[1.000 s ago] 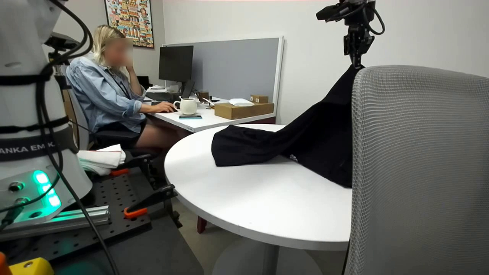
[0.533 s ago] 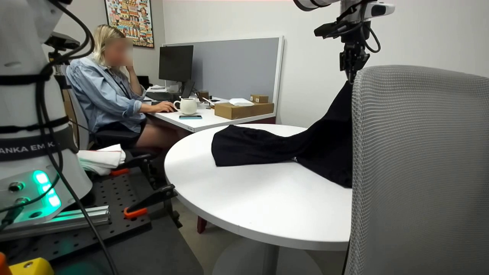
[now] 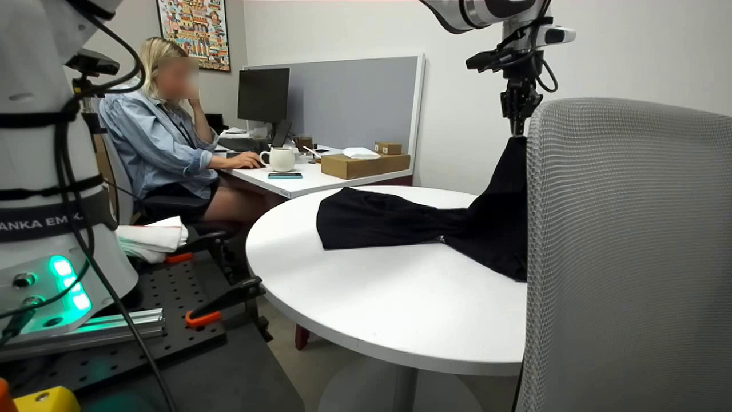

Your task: Fold the shirt from right to left then top to bottom

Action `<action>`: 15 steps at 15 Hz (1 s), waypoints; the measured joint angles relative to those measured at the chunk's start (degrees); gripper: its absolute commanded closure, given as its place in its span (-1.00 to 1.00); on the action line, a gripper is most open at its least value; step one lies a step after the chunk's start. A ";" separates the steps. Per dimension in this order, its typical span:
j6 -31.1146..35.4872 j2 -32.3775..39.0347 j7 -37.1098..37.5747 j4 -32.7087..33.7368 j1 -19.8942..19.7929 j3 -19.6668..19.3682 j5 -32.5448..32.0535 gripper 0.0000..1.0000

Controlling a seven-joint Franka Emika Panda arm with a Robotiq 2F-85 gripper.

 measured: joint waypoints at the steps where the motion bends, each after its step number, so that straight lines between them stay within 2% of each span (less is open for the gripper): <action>1: -0.82 0.88 0.70 1.90 0.27 0.03 -0.41 0.01; 4: -2.49 2.71 1.80 6.69 0.73 0.04 -1.10 -0.44; 8: -2.64 3.90 1.96 9.89 0.75 -0.25 -1.11 -0.97; 15: -1.72 3.59 1.06 8.13 0.58 -0.36 -1.09 -1.00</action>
